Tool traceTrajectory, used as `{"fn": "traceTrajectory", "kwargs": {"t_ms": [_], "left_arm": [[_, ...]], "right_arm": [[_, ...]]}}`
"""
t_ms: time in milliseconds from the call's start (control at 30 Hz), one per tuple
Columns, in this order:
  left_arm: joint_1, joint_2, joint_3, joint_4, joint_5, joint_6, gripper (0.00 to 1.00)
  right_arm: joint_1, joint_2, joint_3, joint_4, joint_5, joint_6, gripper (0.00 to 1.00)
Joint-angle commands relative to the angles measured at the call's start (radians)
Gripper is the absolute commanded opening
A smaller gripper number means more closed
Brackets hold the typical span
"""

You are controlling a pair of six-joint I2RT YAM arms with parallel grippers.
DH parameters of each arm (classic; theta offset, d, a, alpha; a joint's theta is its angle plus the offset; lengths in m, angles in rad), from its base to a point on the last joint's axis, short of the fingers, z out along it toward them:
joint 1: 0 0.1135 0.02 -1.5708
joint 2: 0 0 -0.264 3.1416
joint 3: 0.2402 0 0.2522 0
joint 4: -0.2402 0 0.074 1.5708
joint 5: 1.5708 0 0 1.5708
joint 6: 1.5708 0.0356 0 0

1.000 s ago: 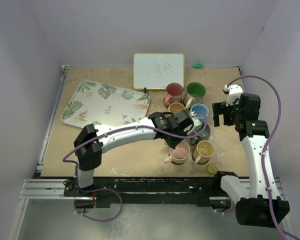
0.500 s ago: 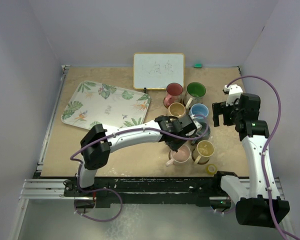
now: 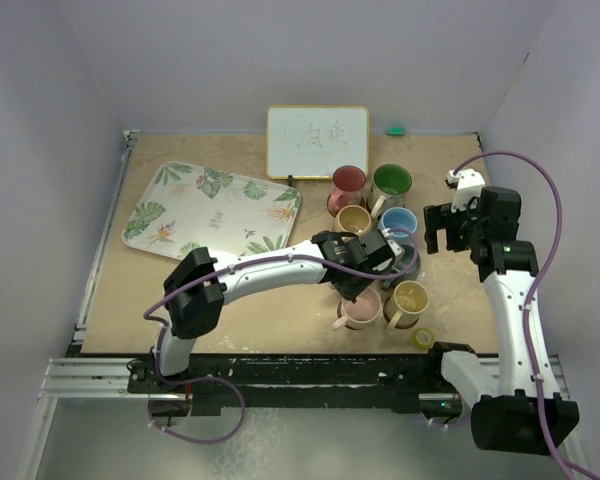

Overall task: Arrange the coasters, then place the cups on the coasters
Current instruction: Place the cup on the coaster.

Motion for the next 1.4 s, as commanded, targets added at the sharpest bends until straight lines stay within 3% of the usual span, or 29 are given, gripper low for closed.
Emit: {"fn": "traceTrajectory", "kwargs": {"t_ms": [0,1067,1367], "left_arm": [[0.015,-0.003,0.063,0.051,0.015,-0.001,0.03],[0.037,0.024,0.040,0.059,0.075,0.004,0.03],[0.040,0.020,0.025,0.065,0.087,0.007,0.08]], "right_arm": [[-0.004,-0.012,0.003,0.011,-0.025,0.008,1.00],[-0.004,-0.017,0.005,0.007,-0.036,0.003,1.00],[-0.004,-0.018,0.005,0.006,-0.036,0.003,1.00]]}}
